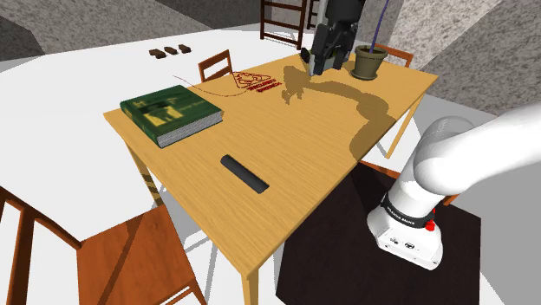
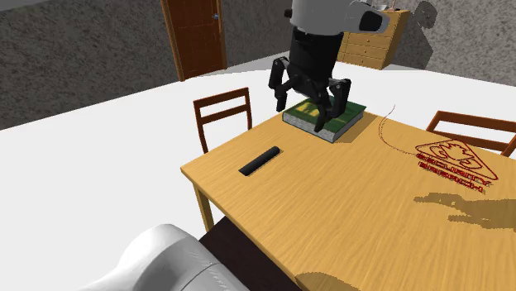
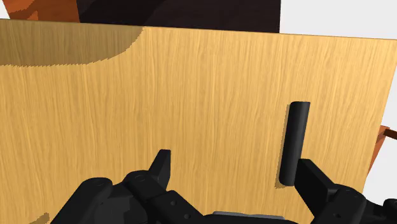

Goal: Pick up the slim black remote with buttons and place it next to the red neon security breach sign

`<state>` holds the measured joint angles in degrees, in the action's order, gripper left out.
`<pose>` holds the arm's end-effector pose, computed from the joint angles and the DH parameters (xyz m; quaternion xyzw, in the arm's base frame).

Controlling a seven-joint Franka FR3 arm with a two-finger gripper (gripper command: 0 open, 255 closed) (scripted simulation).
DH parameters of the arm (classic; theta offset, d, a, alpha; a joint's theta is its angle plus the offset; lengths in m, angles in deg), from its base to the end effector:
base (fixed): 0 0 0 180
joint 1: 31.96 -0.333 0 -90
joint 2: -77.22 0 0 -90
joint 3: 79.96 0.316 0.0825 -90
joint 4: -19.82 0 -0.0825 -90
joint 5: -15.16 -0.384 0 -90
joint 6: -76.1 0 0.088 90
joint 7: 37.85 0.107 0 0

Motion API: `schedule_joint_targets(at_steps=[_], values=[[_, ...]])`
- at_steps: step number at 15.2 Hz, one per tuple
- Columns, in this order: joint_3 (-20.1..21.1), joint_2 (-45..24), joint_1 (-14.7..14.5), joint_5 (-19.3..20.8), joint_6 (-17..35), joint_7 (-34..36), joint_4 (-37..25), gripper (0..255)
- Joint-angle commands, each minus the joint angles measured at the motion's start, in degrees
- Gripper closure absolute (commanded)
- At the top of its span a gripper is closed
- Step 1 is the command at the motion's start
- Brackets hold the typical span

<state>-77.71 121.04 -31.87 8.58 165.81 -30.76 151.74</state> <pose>0.3122 0.0282 0.6090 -0.9978 0.0471 -0.0105 0.0447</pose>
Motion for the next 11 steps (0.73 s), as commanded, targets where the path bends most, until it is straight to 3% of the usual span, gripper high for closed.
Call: schedule_joint_targets(at_steps=[1, 11], values=[[0.0, 0.0, 0.0, 0.0, 0.0, 0.0, 0.0, 0], [8.77, -7.76, -2.19, -5.02, 17.4, 7.81, 9.14, 0]])
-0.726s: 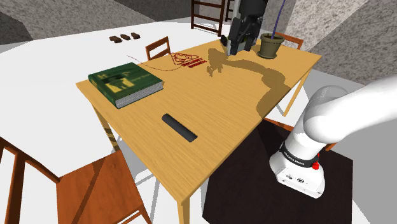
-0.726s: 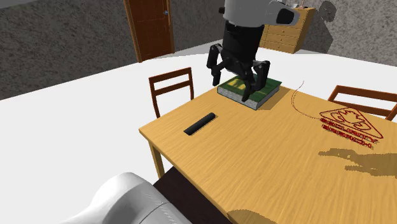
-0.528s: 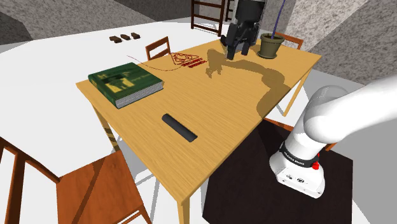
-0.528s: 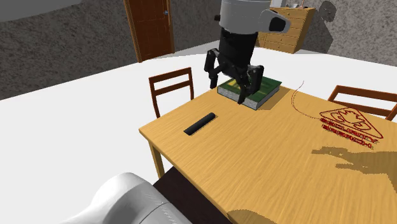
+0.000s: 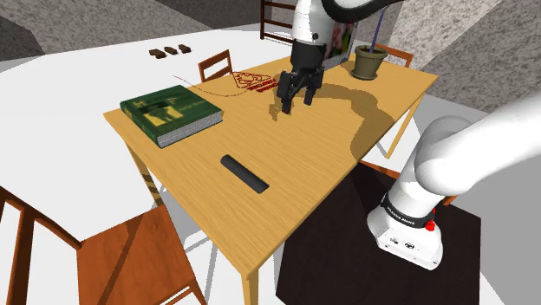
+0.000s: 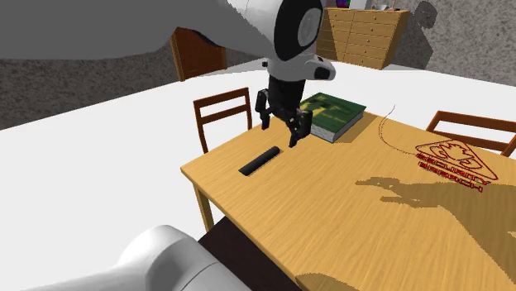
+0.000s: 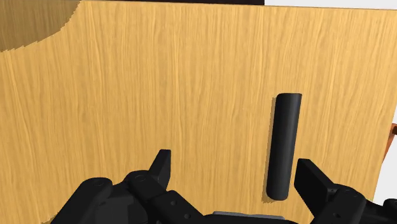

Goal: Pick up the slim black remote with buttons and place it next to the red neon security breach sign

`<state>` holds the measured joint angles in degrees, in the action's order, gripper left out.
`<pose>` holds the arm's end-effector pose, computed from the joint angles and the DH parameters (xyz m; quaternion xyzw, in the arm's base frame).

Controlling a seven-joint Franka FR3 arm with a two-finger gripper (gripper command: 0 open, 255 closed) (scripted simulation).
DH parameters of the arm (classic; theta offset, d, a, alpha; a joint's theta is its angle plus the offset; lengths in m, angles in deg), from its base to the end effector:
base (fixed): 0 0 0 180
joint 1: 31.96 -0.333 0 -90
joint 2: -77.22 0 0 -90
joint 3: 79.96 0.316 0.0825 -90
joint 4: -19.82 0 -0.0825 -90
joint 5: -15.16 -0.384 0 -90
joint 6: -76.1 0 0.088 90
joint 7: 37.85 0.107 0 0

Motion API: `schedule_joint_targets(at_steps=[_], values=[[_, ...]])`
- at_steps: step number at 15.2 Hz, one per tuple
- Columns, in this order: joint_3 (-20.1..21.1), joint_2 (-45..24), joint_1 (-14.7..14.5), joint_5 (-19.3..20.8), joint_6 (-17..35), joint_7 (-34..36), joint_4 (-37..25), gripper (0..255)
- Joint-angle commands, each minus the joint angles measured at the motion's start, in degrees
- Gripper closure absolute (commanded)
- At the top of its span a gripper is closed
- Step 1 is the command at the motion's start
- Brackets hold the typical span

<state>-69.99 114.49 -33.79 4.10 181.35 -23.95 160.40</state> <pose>0.3491 0.0958 0.5185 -0.9973 0.0592 -0.0057 0.0430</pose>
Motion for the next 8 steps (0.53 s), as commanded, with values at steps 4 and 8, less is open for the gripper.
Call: schedule_joint_targets(at_steps=[4, 8], values=[[4.69, -6.8, -0.99, -1.94, 9.21, 4.16, 1.97, 0], [8.31, -13.73, -1.41, -2.48, 16.56, 7.61, 2.16, 0]])
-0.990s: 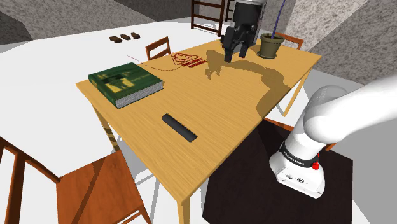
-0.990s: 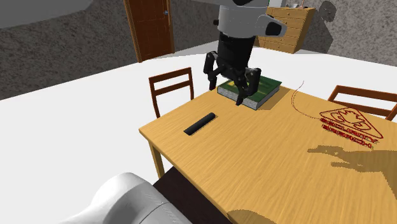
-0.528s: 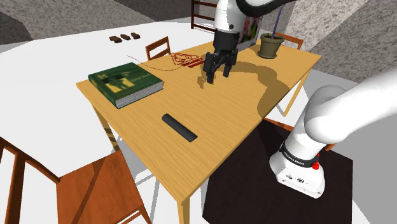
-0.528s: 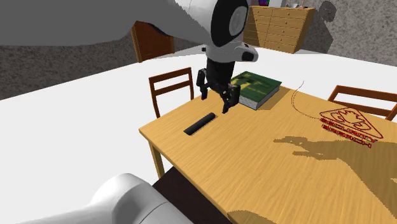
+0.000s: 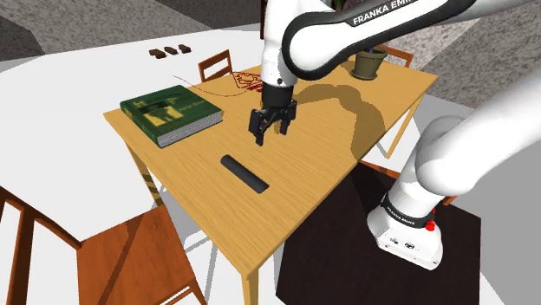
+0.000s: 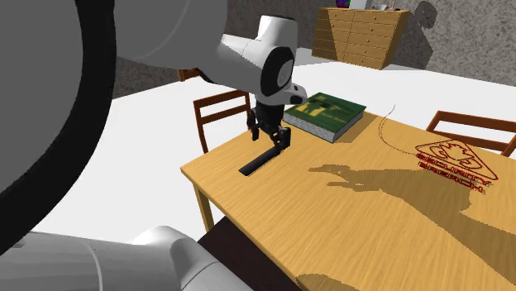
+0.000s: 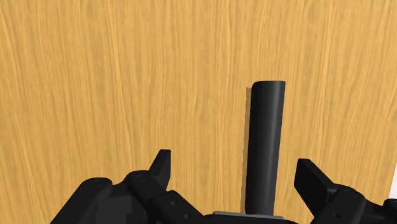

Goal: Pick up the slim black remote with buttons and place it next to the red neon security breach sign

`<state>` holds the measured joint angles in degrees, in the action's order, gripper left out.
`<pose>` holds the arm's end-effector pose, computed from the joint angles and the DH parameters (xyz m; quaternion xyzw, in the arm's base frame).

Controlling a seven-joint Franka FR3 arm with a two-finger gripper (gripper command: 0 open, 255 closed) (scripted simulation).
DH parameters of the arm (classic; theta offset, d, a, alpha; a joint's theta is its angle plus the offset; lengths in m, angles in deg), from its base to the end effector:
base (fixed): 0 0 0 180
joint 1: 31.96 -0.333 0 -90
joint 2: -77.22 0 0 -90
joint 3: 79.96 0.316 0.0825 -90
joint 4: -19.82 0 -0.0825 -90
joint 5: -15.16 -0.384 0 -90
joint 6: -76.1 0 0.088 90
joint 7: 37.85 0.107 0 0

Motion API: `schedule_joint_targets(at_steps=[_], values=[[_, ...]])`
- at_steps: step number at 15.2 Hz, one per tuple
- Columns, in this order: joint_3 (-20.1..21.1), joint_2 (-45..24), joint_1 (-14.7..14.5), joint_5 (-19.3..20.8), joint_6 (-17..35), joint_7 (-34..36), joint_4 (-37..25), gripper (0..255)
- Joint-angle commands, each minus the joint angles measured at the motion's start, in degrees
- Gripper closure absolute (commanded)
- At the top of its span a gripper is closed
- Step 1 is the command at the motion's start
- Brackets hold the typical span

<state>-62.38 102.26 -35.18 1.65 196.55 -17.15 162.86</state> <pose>0.3827 0.1594 0.4351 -0.9967 0.0702 -0.0019 0.0415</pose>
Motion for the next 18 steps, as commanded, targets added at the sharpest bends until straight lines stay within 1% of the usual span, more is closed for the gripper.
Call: schedule_joint_targets(at_steps=[1, 4, 7, 15, 18], values=[[1.6, -3.42, -0.06, 0.04, 3.16, 1.75, -0.45, 0], [4.2, -9.58, -0.05, 0.88, 8.46, 4.87, -1.41, 0], [6.53, -16.29, 0.05, 2.94, 13.43, 8.6, -3.08, 0], [7.45, -21.98, 0.05, 5.11, 20.46, 10.53, -1.52, 0], [7.44, -21.98, 0.04, 5.11, 20.46, 10.53, -1.52, 0]])
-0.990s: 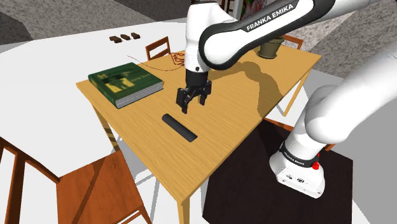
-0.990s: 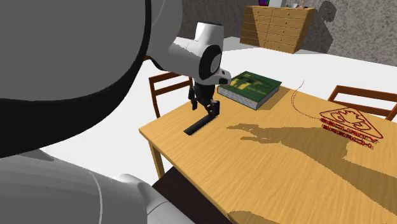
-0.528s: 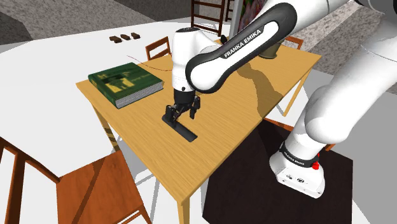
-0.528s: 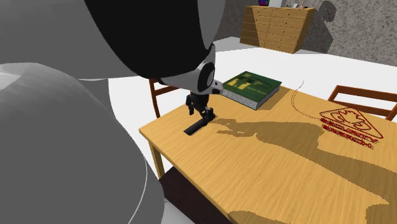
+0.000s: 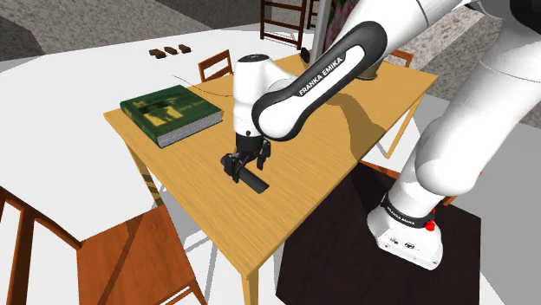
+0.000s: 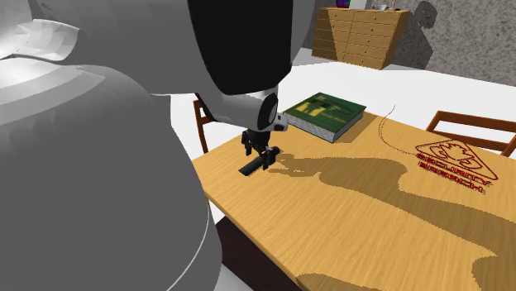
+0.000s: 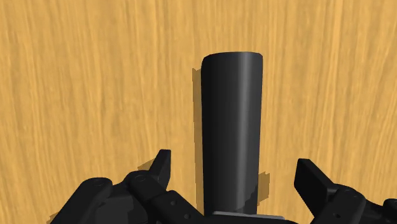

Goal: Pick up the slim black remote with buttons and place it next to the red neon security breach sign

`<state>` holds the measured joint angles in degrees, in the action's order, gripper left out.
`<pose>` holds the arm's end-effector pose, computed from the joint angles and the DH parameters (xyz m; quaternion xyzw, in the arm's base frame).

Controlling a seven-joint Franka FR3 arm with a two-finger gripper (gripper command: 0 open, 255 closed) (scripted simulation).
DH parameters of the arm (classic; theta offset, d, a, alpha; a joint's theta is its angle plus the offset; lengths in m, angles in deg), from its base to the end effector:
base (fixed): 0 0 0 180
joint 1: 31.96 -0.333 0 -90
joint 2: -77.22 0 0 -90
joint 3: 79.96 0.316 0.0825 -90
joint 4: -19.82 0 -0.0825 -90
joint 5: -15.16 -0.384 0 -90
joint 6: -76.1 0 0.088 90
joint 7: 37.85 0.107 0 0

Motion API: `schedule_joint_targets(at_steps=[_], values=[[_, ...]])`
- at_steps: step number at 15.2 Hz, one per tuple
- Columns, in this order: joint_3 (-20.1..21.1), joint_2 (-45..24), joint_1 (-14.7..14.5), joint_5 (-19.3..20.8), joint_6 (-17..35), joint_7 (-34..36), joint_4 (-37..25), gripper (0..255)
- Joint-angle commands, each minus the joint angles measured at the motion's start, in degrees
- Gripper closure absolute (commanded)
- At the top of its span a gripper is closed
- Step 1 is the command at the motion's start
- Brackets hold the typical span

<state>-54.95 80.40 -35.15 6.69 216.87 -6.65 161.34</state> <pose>0.4182 0.2234 0.3154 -0.9958 0.0825 0.0012 0.0408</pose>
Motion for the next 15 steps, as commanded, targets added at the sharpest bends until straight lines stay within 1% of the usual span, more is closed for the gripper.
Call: schedule_joint_targets(at_steps=[1, 5, 6, 15], values=[[0.01, -0.13, 0.01, 0.07, 0.14, 0.04, 0.0, 0], [0.01, -0.12, 0.01, 0.06, 0.13, 0.04, 0.0, 0], [0.01, -0.12, 0.01, 0.06, 0.13, 0.04, 0.0, 255], [-0.01, -0.13, -0.01, 0.07, 0.14, 0.04, 0.0, 255]])
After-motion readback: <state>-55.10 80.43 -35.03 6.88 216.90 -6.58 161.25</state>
